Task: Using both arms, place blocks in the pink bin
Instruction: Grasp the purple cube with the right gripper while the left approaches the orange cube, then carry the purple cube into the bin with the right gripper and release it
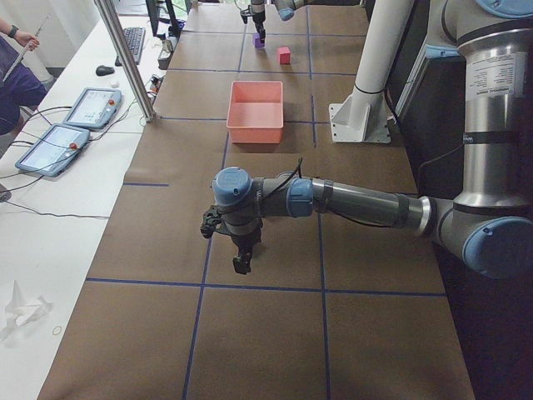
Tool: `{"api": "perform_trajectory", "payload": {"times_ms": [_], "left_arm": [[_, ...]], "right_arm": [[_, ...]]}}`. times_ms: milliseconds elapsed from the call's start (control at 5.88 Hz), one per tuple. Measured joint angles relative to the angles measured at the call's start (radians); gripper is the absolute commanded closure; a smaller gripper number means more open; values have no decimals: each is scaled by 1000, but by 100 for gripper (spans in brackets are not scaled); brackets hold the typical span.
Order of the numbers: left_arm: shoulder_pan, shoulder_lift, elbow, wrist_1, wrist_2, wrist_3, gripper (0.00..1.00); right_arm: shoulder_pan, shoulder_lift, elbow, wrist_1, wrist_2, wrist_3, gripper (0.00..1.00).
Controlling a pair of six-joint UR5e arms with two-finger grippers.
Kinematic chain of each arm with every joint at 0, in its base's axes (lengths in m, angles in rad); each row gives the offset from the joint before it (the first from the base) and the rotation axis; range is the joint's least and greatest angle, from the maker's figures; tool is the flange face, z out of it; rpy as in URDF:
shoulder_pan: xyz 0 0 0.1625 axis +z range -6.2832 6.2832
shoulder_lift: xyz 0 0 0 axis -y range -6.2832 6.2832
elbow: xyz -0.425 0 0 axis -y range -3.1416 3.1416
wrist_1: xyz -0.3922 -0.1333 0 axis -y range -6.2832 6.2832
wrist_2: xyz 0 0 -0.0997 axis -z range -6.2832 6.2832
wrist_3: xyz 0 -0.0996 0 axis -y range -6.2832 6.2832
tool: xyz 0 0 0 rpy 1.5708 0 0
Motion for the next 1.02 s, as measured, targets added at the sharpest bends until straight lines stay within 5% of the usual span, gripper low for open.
{"api": "perform_trajectory", "payload": {"times_ms": [510,1020], "left_arm": [[7,-105,33,-78,-4,-22,0],[92,-113,39,-181,-16,-127,0]], "right_arm": [[-42,97,227,-91,42,353,87],[-305,491,327,-437,-75,817,85]]}}
